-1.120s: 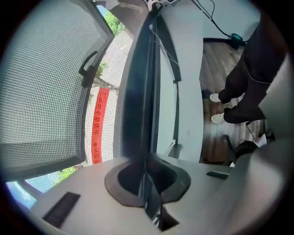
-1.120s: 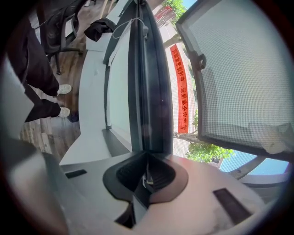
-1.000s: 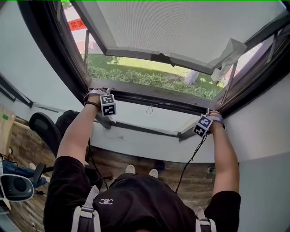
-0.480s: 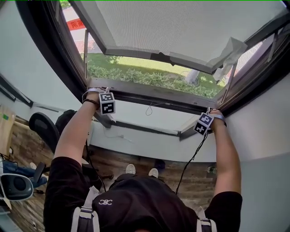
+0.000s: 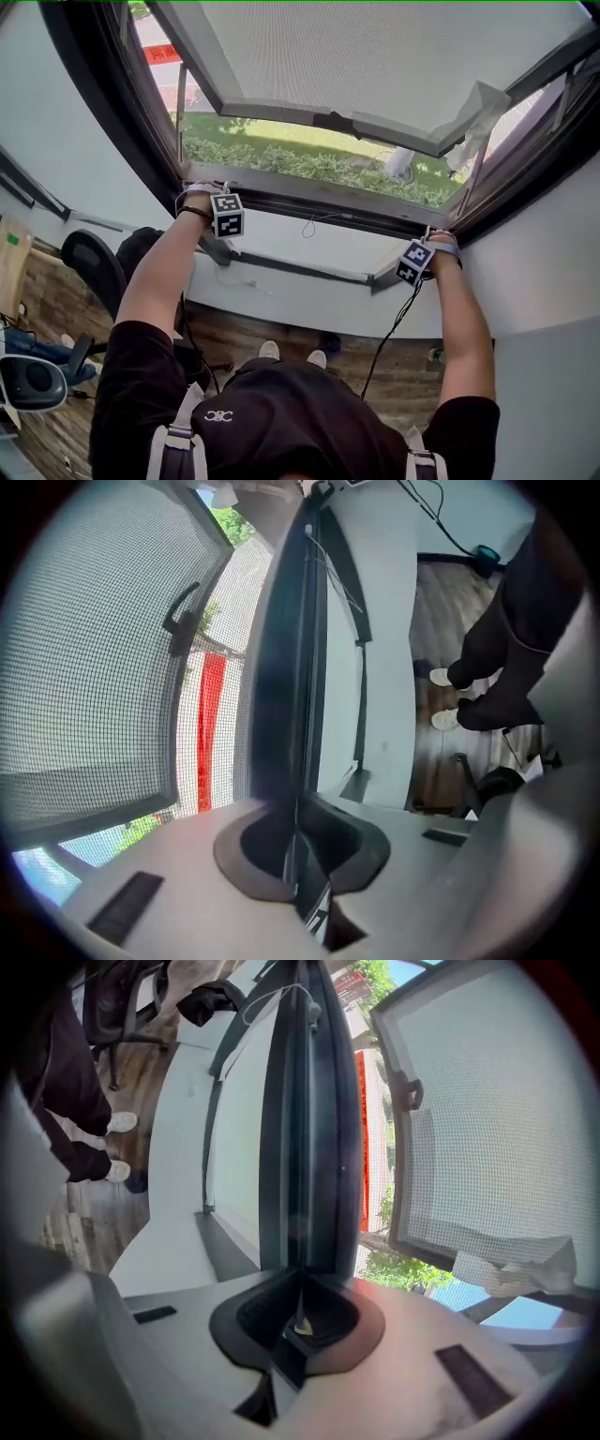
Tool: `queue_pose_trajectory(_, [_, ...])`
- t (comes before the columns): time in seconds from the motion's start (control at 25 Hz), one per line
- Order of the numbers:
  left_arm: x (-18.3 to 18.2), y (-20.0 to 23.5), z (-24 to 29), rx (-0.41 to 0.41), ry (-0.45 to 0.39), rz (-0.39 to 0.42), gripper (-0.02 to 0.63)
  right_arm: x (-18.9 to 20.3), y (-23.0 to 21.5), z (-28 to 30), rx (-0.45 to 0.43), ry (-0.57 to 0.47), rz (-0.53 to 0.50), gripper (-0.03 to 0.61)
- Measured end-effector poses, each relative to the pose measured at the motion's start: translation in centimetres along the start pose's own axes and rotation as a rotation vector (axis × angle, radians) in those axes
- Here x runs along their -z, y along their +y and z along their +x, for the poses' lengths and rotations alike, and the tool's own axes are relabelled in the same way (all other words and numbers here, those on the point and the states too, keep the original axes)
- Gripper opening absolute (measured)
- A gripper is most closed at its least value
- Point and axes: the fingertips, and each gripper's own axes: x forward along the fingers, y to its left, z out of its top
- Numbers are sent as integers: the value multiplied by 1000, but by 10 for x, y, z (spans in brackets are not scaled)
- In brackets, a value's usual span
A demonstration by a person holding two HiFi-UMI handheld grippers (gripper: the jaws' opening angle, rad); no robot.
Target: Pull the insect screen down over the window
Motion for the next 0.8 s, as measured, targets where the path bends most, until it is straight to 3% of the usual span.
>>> queue_pose_trajectory(0.24, [-1, 8, -1, -113, -30, -9, 20, 5, -6, 2, 131, 37, 60, 21])
queue_pose_trajectory(0.8, [0, 12, -3, -219, -59, -39, 20, 2, -10, 5, 172, -8, 95, 21])
